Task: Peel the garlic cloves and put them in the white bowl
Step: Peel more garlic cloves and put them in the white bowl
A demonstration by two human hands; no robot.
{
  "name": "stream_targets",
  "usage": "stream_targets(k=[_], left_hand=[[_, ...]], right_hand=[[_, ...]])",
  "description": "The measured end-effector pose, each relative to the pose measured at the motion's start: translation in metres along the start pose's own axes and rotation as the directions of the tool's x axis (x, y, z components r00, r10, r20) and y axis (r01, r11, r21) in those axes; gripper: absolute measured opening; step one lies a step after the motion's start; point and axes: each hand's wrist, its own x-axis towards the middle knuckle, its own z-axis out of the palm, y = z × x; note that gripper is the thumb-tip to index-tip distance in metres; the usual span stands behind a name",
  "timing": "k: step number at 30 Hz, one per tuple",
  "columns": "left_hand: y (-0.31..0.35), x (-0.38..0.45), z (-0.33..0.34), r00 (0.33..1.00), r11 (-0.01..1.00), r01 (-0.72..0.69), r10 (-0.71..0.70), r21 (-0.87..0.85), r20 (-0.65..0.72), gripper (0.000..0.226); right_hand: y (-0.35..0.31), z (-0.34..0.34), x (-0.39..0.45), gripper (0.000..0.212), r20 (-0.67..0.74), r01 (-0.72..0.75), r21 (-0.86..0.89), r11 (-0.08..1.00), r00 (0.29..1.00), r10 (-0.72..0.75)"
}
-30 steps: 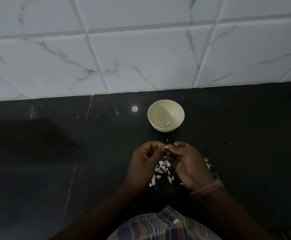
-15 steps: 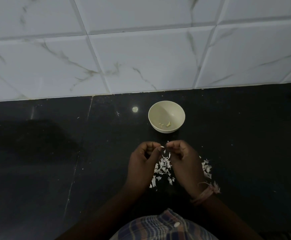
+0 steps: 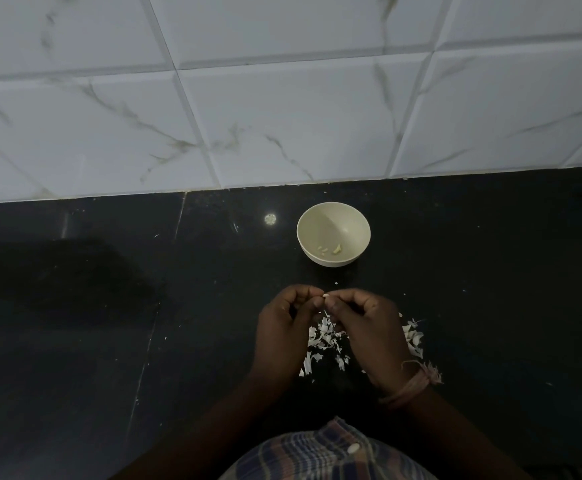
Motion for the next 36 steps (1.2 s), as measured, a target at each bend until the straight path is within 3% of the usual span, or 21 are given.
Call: stream_targets(k=[3,9,17,24,29,32,36], left_hand=[[0.001,0.001,0.0,1.0,0.999,0.017,-0.017,-0.039,0.009,0.012],[0.004,0.001,-0.001,0.998,0.994,-0.022,0.027,-0.109,0.049,0.02],[0.005,0.0,0.001,0.994,0.994,0.018,-0.007,-0.104,0.105,0.015],[0.007,0.001,0.004,0.989,0.975,0.024,0.009,-0.219,0.15,0.015],[0.005,0.001,0.007,0.976,0.92,0.138,-0.063,-0.368,0.207,0.021],[0.004,0.002,0.009,0.969,0.862,0.206,-0.113,-0.464,0.219,0.01],[0.005,0.001,0.015,0.957,0.742,0.285,-0.189,-0.607,0.219,0.015]], right_hand=[[-0.001,-0.002,0.0,0.006,-0.001,0.026,-0.007,1.0,1.0,-0.026],[0.001,-0.006,0.005,0.01,0.022,0.16,-0.258,0.953,0.987,-0.16],[0.004,-0.008,0.004,0.019,0.163,0.352,-0.489,0.798,0.936,-0.313],[0.002,-0.007,0.001,0.024,0.171,0.417,-0.466,0.78,0.908,-0.384],[0.002,-0.005,0.0,0.023,0.153,0.381,-0.473,0.794,0.924,-0.352],[0.001,-0.006,0.0,0.024,0.141,0.322,-0.384,0.865,0.947,-0.29],[0.006,-0.006,0.001,0.015,0.03,0.296,-0.363,0.883,0.951,-0.307]])
